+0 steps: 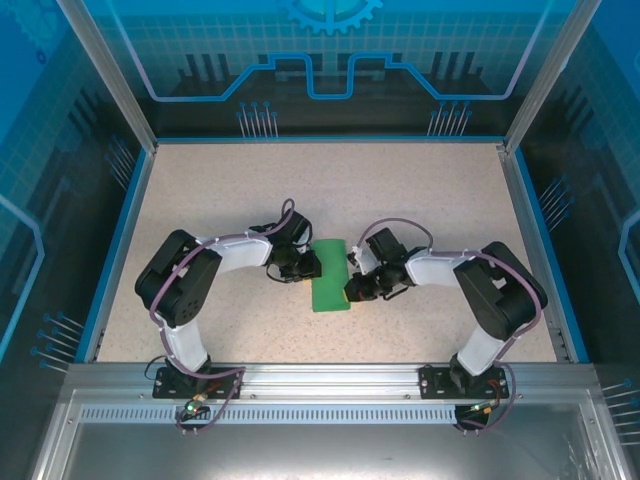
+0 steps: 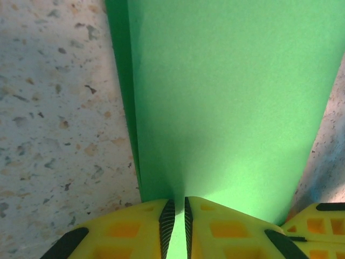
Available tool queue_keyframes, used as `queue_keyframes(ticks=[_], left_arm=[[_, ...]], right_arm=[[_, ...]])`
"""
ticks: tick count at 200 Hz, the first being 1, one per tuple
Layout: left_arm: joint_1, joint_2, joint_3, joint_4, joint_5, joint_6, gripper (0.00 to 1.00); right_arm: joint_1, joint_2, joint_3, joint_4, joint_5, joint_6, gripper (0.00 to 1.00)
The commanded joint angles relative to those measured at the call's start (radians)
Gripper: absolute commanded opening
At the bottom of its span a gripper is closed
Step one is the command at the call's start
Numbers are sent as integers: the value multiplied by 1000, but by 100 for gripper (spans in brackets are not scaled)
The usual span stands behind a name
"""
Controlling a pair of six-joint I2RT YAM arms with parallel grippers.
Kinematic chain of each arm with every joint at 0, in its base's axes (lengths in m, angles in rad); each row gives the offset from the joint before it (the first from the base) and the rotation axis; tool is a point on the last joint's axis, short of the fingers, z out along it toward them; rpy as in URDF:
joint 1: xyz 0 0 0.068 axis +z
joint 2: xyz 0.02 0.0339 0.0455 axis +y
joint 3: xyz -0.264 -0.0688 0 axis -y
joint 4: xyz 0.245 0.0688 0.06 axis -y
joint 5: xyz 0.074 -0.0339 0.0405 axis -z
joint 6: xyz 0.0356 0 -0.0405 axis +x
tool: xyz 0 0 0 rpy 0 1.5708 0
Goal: Fold a paper plane with a square sheet of paper (pick it up from the middle)
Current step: Fold the square sheet of paper in half at the center of the table.
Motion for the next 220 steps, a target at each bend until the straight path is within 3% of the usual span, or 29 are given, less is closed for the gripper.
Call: queue_keyframes(ticks=[1,54,100,148,220], left_arm=[[-3,71,-36,-157,-124,30,20],[-3,75,-28,-154,-119,30,20],[-3,68,-31,-151,-117,30,20],[-3,67,-33,-150,-117,35,20],[-3,67,-24,-157,-117,43,20]], right_arm=[[-1,-45,-69,-111,14,-5,6],[28,-154,-17,-86,-15,45,6],[70,-43,39,-16,-35,67,5],[78,8,-14,-24,-17,47,6],[39,-105,-136,-115,56,26,5]])
